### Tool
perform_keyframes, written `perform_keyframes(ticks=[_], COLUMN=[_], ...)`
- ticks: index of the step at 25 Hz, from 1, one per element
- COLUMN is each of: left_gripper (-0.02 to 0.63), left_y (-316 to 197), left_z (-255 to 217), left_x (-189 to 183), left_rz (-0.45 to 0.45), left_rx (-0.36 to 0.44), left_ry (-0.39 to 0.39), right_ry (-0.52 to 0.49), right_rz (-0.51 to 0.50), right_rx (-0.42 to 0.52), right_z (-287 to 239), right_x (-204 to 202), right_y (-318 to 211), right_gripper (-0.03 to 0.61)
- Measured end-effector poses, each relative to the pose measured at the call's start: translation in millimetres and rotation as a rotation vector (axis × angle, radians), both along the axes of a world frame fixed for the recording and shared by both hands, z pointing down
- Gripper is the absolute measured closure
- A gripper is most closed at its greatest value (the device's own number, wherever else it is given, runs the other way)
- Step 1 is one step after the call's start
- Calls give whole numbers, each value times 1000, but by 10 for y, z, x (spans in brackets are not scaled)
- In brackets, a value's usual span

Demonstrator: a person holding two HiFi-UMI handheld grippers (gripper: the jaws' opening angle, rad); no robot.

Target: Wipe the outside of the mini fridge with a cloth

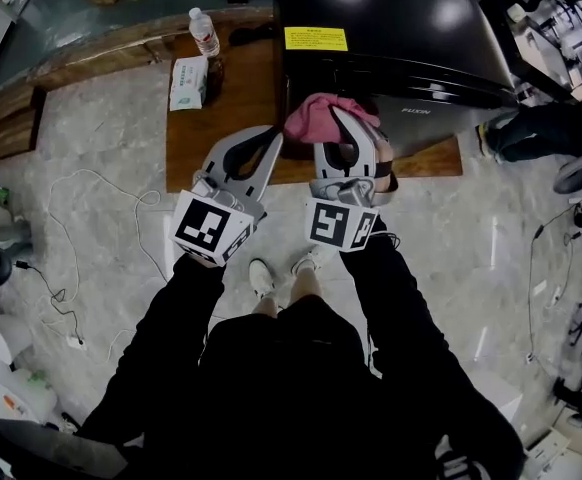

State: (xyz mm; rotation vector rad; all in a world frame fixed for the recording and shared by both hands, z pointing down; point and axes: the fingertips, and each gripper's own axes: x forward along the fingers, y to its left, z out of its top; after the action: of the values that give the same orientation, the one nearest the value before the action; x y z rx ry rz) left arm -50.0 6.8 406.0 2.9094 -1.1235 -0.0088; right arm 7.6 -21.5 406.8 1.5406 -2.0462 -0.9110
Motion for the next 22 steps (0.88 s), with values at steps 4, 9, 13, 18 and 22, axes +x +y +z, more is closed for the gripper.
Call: perform_keyframes(ticks=[4,9,13,18,22], left_gripper=[607,607,607,607,607], left_y=[-104,-188,-245,-312,-353], left_z=[247,714,1213,1896,2416], left_x=[32,85,113,178,229], left_rz=[-12,-24,-43,-48,-46], left_rx=[-13,-46,-92,-181,-249], left_ry=[2,-2,-35,-82,-109], right_ry=[15,30,44,83,132], right_rz=[-24,-43,-62,-85,-105], right_rx=[-31,-93,-180,-332,-387], right_z=[297,803,1354,2190,2715], right_x=[13,26,29,35,2], right_y=[-25,-49,-69,-94,-116], right_gripper=[506,506,506,506,506])
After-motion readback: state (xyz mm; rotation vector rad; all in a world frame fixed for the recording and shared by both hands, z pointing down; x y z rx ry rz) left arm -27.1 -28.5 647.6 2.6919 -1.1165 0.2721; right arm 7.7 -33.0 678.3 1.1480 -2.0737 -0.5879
